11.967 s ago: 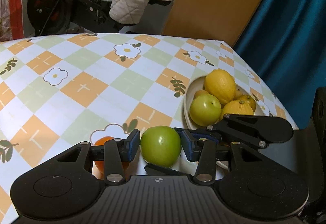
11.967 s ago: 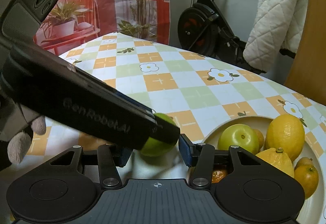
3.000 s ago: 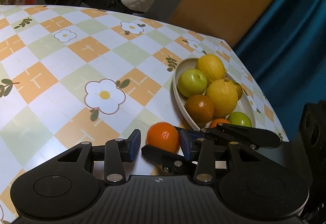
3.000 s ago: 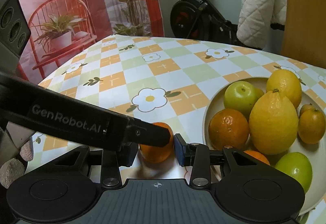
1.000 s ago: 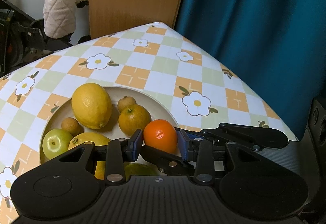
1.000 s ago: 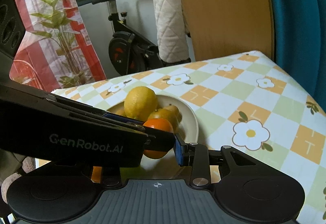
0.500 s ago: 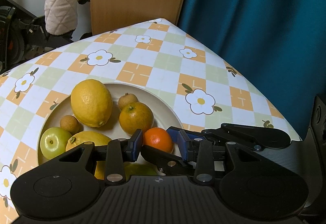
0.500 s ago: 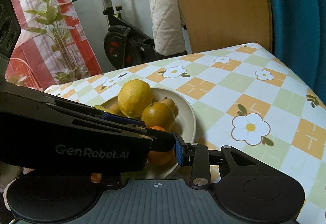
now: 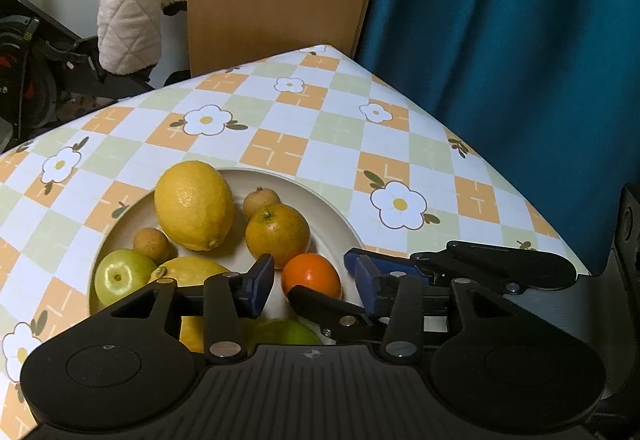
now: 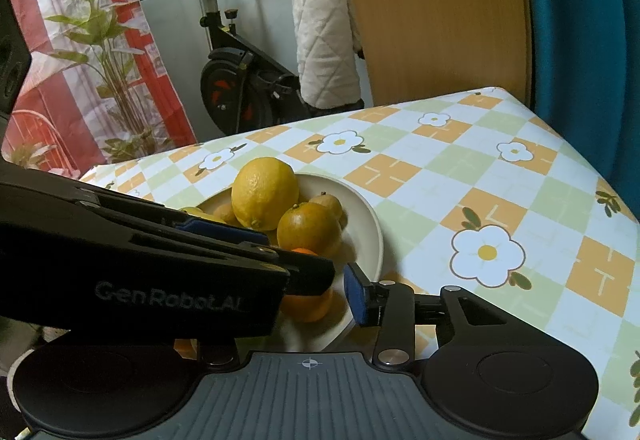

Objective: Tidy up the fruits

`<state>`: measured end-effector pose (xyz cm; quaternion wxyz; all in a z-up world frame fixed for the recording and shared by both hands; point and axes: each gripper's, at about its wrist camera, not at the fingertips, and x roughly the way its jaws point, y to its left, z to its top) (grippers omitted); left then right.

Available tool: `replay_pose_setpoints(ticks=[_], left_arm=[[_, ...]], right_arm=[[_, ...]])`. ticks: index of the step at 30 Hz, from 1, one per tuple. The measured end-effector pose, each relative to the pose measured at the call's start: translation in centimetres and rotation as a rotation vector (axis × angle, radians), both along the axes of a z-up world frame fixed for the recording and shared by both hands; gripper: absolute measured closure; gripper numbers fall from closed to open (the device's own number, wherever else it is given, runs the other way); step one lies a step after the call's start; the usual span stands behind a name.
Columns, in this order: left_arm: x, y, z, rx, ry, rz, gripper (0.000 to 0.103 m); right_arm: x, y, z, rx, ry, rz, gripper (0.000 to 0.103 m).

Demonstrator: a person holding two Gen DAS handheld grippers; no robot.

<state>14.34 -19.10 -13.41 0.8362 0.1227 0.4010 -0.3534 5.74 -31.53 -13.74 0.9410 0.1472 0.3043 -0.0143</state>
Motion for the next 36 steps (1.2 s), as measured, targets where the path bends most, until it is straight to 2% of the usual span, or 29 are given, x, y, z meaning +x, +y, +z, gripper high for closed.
replay_pose_setpoints(ticks=[4,7,10,15,20,23,28,36], left_arm=[[-0.3,0.5,0.7,-0.014,-0.017,0.015,0.053],[-0.7,1.1,1.3,-0.016,-0.041,0.036,0.049],[-1.1,1.9,2.2,-0.018,-0.078,0.065,0.041],[-1.3,3.6,3.6,-0.050,-0.100,0.120,0.033],[-1.5,5.1,4.5,-0.042,-0.118,0.174,0.025],[-1.6,5.8,4.4,-0.034,-0.113,0.197,0.024],[-1.8,7.3,4.3,-0.027,-0.118,0.245,0.023],[-2.8,9.5,4.8,0.004,-0.173,0.322,0.021]], right_arm=[[-0.2,-0.2,0.3,-0.006,-0.002,-0.011,0.064],[-0.5,-0.2,0.9,-0.015,-0.007,-0.019,0.057],[-0.8,-0.3,1.4,-0.022,-0.012,-0.028,0.047],[-1.1,-0.2,2.6,-0.033,-0.023,-0.035,0.022],[-1.2,0.5,3.7,-0.051,-0.015,-0.016,0.005],[-1.1,1.2,4.1,-0.068,0.009,-0.003,0.001],[-1.0,2.7,4.6,-0.114,0.057,0.011,0.001],[-1.2,4.2,5.4,-0.159,0.113,-0.004,0.001]])
